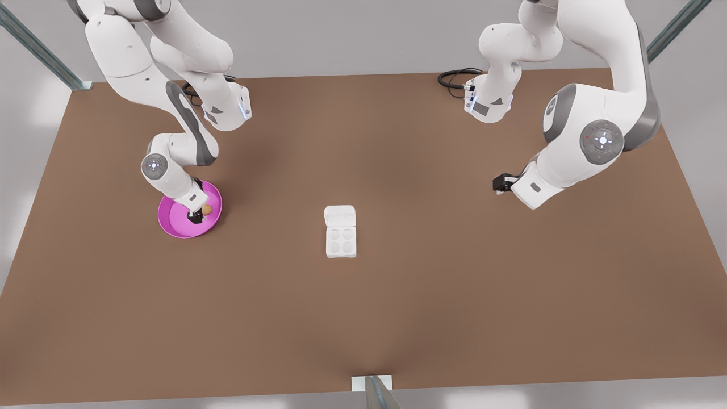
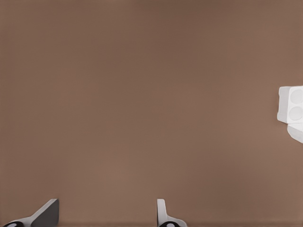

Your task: Pack egg into the box and close the box lid

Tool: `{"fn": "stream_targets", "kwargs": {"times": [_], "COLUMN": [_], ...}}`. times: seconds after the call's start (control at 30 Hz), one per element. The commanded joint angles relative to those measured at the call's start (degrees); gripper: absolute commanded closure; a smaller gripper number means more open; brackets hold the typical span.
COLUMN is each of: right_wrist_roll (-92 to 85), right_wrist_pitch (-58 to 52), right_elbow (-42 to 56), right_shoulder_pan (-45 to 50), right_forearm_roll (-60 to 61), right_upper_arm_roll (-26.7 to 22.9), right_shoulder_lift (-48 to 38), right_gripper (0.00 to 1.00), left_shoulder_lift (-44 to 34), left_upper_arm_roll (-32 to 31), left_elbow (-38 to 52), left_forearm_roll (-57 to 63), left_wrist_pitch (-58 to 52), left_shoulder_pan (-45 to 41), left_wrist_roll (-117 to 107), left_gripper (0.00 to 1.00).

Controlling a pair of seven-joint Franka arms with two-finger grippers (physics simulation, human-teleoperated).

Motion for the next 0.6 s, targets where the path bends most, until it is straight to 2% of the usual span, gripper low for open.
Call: {"fn": "stream_targets", "kwargs": {"times": [0.0,0.57], "right_wrist_roll": [-11.14,-9.99], "right_wrist_pitch": [2.55,5.36], "right_elbow": [0.0,0.0], "right_shoulder_pan": [-0.18,-0.44], "right_forearm_roll": [0.65,4.78], "right_upper_arm_roll": [0.0,-0.26], "right_shoulder_lift": [0.33,3.06], "right_gripper": [0.01,0.02], "left_shoulder_lift": [-0.05,-0.05], "left_upper_arm_roll": [-0.03,-0.03], "left_elbow": [0.03,-0.06], "left_forearm_roll": [0.0,0.09], "left_wrist_pitch": [-0.05,-0.14], "left_shoulder_pan": [-0.04,-0.04], "left_wrist_roll": [-0.11,-0.99], "left_gripper": [0.0,0.0]}}
